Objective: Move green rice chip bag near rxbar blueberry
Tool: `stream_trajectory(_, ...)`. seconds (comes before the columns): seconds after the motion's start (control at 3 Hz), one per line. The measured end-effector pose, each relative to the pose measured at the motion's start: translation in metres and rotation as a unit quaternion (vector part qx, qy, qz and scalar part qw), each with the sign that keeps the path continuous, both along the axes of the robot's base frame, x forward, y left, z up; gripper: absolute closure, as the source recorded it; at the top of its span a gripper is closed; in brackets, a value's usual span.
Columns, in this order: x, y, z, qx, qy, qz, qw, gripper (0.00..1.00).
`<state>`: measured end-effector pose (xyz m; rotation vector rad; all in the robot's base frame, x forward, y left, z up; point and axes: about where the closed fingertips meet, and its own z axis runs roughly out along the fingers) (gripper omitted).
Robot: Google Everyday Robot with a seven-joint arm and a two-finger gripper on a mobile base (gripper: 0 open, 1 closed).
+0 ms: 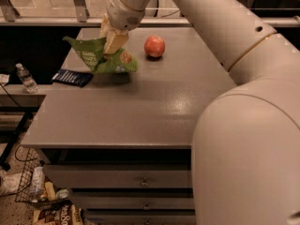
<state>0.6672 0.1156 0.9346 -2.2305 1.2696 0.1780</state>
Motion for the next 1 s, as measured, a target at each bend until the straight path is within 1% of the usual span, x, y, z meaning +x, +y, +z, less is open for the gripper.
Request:
stream_trajectory(0.33,0.002,0.019,-0.008,-0.004,0.008,0.017,0.9998,1.00)
stream_trajectory(0.67,0.005,0.038,-0.008,-0.011,0.001,0.038,0.9992,1.00)
stream_trajectory(1.0,0.013,0.053,-0.010,-0.024,-0.014,0.047,0.9985,1.00)
